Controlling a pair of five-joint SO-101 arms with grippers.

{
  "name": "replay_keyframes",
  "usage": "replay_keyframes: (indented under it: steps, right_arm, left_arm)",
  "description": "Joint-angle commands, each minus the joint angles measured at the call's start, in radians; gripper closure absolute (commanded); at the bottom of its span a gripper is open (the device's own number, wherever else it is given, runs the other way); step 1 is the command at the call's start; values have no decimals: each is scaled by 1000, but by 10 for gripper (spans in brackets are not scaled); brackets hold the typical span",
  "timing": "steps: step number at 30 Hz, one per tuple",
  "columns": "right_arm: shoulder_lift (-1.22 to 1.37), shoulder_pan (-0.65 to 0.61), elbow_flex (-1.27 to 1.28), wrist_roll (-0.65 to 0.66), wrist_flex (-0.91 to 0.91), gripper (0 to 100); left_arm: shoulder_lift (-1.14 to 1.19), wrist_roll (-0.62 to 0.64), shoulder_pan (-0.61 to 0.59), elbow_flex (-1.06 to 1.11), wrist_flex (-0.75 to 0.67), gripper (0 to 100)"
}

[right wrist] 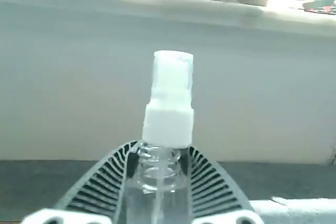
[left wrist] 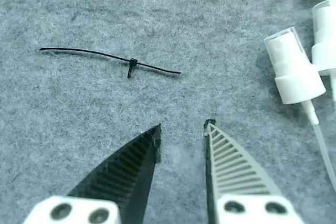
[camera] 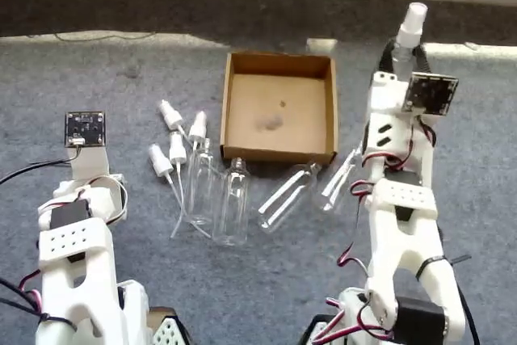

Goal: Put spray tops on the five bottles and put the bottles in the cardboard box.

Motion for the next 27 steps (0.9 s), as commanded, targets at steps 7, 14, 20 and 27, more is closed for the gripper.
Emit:
replay_keyframes:
  steps: [7,14,20,27]
  right_arm:
    - [119,-325,-229,-9,-30,994]
    - [496,-441,-553,132,-28,994]
    - [684,-529,-656,342,-104,994]
    - [711,-536,-659,342,-151,994]
  left_arm:
    - [-22,-8,-7,-5,-11,864]
    - [-27,-8,-7,7,-18,864]
    - [-24,-8,-7,10,-43,864]
    - [-22,-8,68,-33,-72,863]
